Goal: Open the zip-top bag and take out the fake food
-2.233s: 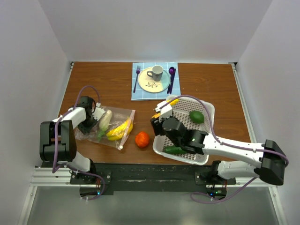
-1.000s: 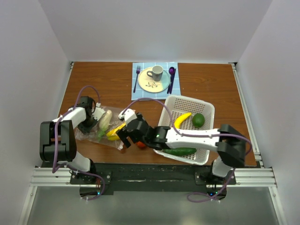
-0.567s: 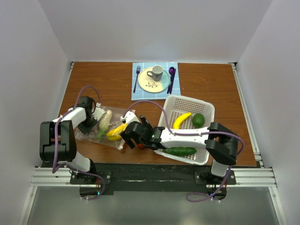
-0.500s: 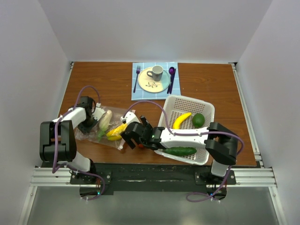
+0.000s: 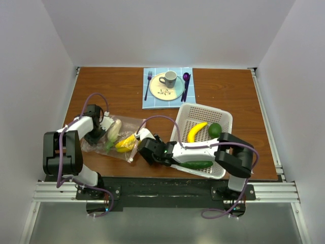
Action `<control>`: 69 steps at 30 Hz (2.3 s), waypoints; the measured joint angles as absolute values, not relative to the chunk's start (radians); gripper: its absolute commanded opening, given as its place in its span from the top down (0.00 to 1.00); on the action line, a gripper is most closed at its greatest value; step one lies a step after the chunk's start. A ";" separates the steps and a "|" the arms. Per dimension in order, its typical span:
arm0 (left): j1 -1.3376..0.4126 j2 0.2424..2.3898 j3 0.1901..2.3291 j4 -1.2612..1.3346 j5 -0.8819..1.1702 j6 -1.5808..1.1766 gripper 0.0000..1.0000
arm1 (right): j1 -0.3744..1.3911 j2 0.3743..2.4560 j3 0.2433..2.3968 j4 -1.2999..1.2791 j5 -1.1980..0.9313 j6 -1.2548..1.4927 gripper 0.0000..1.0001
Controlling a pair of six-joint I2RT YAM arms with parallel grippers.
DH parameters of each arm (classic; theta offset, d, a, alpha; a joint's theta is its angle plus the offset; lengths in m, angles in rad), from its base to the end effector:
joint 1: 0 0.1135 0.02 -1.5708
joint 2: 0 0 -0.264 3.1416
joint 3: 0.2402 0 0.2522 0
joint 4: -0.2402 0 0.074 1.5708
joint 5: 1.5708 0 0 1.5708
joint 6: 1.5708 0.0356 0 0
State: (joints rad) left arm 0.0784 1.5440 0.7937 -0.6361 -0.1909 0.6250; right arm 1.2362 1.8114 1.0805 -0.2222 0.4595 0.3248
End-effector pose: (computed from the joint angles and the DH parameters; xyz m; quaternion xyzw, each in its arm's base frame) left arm 0.2517 0.0265 0.1472 0.2591 0.9568 0.1207 0.0533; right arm 0.1353 0.3412 0.1647 -0.3461 0.8635 0.0541 0.3630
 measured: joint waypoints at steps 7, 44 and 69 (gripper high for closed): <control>0.078 1.544 0.794 -0.636 -0.191 0.625 1.00 | 1.236 1.650 1.088 -0.221 0.479 0.283 0.87; 0.078 1.544 0.794 -0.637 -0.188 0.626 1.00 | 1.090 1.576 1.299 -0.481 0.584 0.496 0.44; 0.079 1.535 0.787 -0.631 -0.186 0.640 1.00 | 1.131 1.958 1.384 -0.220 0.394 0.542 0.19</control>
